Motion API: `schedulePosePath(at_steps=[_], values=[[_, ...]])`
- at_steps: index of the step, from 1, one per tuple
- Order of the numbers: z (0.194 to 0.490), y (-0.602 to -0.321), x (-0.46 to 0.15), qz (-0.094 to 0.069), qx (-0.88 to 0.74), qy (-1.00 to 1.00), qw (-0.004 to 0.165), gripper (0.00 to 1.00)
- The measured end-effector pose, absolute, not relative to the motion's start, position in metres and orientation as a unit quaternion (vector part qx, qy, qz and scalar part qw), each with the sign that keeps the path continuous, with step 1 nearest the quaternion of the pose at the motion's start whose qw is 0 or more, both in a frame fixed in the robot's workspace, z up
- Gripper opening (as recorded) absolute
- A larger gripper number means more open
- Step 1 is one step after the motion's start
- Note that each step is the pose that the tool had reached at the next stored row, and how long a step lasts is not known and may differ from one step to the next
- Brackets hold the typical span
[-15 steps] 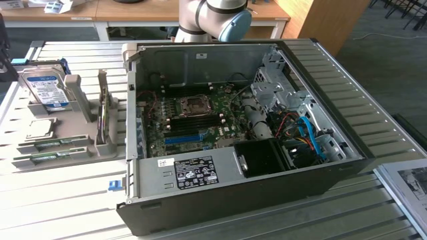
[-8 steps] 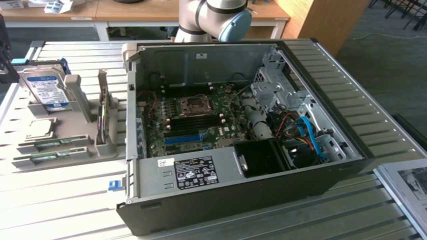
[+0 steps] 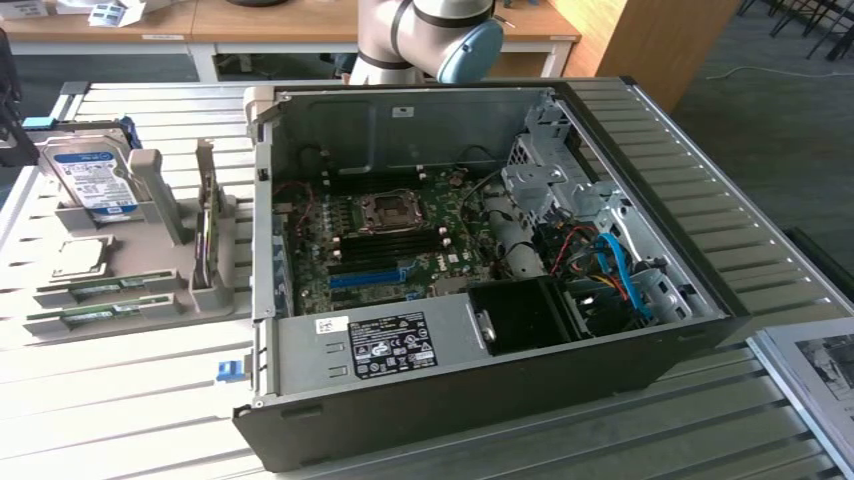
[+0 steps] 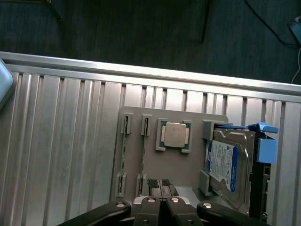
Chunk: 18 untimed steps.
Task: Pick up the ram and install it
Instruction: 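Pick up the ram and move it above insertion slot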
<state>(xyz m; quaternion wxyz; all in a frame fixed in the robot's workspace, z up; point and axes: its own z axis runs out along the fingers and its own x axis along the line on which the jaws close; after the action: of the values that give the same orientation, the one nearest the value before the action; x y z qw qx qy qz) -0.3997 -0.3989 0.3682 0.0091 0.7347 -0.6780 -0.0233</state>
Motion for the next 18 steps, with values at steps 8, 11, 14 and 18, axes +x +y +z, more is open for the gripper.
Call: schedulePosePath(at_steps=[8, 11, 14, 18], values=[[0.3682, -0.3989, -0.3997, -0.023, 0.735, -0.678, 0.009, 0.24], [0.3682, -0.3989, -0.3997, -0.023, 0.735, -0.678, 0.009, 0.24], [0.3682, -0.4004, -0.3997, -0.023, 0.735, -0.678, 0.009, 0.24], [0.3682, -0.4053, -0.3997, -0.023, 0.735, -0.678, 0.009, 0.24]])
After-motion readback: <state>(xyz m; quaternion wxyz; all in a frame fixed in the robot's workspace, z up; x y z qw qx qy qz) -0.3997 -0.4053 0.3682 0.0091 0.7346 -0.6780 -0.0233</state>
